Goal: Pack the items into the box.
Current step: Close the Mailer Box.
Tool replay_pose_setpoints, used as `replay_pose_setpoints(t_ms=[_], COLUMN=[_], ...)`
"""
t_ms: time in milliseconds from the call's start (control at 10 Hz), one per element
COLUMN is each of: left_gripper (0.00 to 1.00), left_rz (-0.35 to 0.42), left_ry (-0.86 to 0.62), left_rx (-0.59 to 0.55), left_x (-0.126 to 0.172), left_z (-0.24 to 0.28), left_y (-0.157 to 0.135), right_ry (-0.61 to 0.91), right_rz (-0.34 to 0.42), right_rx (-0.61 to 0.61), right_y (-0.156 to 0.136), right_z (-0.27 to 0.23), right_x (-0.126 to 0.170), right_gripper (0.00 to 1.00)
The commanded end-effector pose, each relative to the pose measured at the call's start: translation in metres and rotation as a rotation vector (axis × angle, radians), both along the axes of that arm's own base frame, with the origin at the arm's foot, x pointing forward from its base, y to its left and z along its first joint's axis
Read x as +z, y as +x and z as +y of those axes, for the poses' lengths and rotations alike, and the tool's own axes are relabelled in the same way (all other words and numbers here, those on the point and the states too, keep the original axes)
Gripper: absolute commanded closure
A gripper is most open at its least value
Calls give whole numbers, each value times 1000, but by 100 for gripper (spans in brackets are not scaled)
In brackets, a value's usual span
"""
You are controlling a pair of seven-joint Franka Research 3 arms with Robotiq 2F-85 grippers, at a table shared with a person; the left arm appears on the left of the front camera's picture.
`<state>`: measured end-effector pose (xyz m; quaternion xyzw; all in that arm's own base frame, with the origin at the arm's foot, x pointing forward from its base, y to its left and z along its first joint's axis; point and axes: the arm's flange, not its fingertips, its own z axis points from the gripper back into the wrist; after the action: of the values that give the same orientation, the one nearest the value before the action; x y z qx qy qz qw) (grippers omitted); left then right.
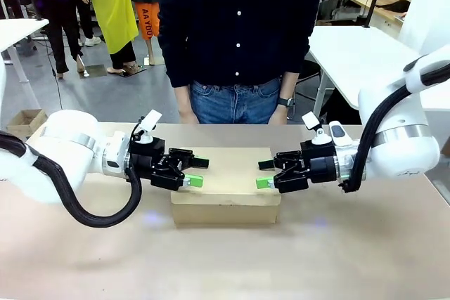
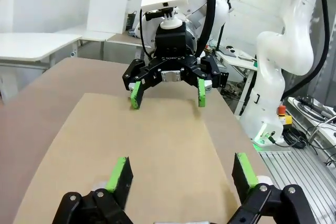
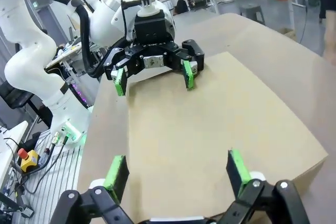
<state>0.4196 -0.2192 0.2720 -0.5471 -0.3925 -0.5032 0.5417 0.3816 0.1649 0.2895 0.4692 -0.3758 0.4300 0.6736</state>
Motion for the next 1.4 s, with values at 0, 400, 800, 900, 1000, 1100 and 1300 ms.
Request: replay_pose_setpoints(t_ms=[0,400,800,900,1000,1100,1300], left_gripper=[0,0,0,0,0,0,0], left_rz=[-96,-143,368,517,617,678,610], left_ry=[-81,-207,-214,-146,35,146,18], left_rx=[27,162,395,387,398,392,462], left_x=[23,79,70,57,44,34,25], left_z=[24,103,242,267,278,282,304], left_y=[-20,-81,-104,-101,-99,-93,-83], right_ry=[9,100,264,240,209,194,54], right_rz=[-118,13,392,503,562,580,664], right_rx=[-41,-242,-292,-247,-249,-248,-347], right_y=[-17,-44,-102,-121,-134,-141,-124], right_z=[-19,-96,-201,-218,-227,-230,-216], right_x=[30,92,83,73,65,57,35], right_gripper=[0,0,0,0,0,0,0])
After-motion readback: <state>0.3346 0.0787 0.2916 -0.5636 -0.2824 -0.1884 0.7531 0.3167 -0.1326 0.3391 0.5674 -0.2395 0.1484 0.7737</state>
